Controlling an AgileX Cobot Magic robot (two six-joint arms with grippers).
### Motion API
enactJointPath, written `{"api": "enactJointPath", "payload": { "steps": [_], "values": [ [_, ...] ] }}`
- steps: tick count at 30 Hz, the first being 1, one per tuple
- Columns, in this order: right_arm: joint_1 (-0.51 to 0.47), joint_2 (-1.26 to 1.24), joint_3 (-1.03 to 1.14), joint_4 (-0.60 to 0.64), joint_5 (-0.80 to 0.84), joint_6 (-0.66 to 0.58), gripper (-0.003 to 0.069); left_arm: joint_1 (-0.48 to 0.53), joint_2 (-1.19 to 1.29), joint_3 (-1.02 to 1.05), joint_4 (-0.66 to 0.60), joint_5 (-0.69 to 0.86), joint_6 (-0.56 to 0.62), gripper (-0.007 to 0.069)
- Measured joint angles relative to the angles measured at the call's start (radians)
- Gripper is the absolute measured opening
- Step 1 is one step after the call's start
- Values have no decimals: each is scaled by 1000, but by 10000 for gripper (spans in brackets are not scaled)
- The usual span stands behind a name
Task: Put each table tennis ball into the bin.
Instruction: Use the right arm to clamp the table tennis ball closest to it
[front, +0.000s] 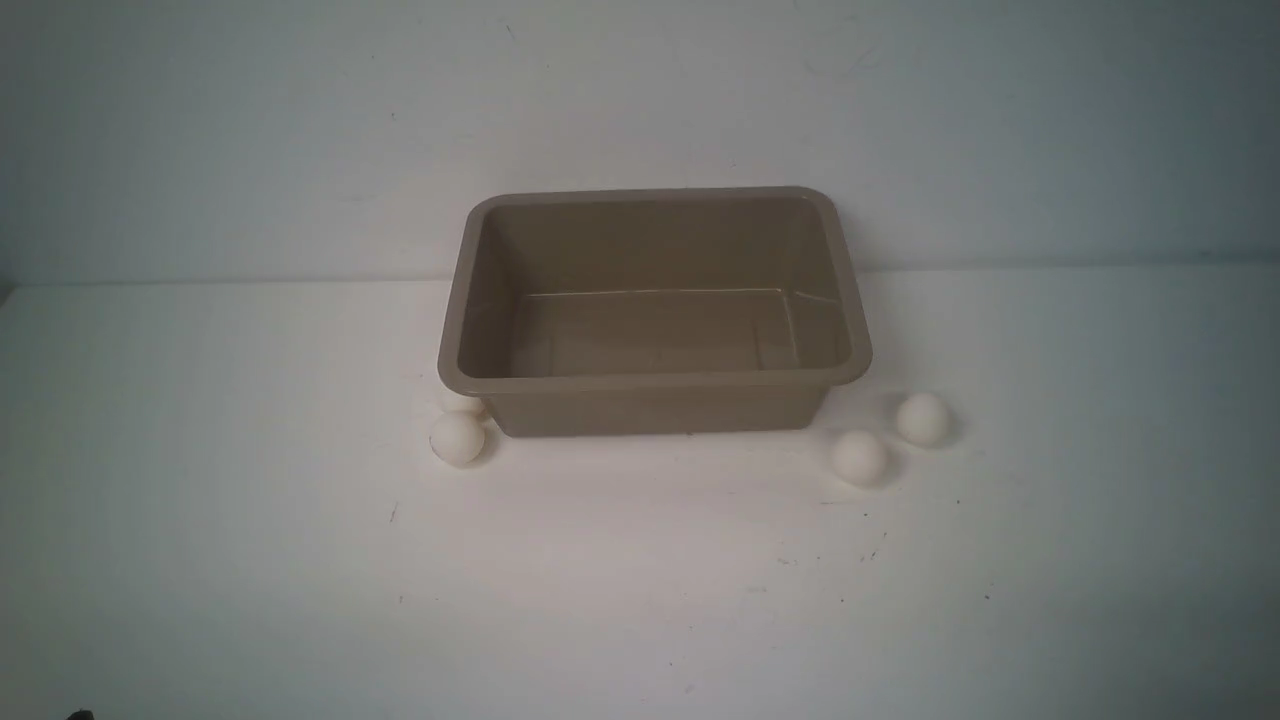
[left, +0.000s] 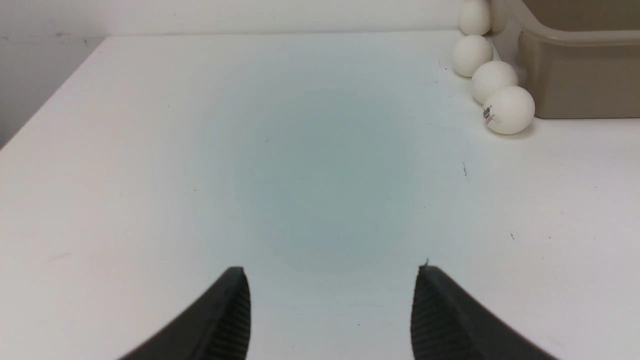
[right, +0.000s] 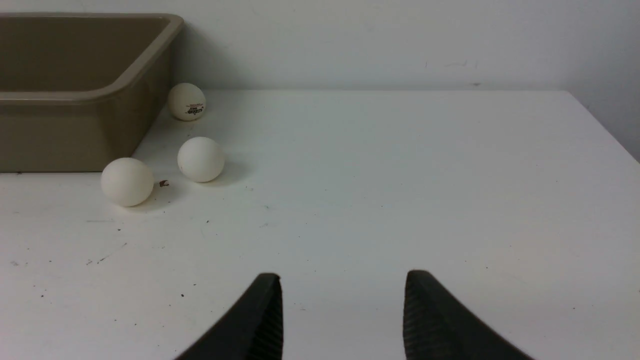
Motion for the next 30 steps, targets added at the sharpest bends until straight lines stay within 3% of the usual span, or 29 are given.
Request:
{"api": "enactJointPath", "payload": {
  "steps": [22, 30],
  "values": [
    [0, 0, 0, -3, -2, -1, 314, 0, 0, 0, 0, 0, 0, 394],
    [0, 0, -3, 85, -151, 69, 314, 0, 0, 0, 0, 0, 0, 394]
  ]
}}
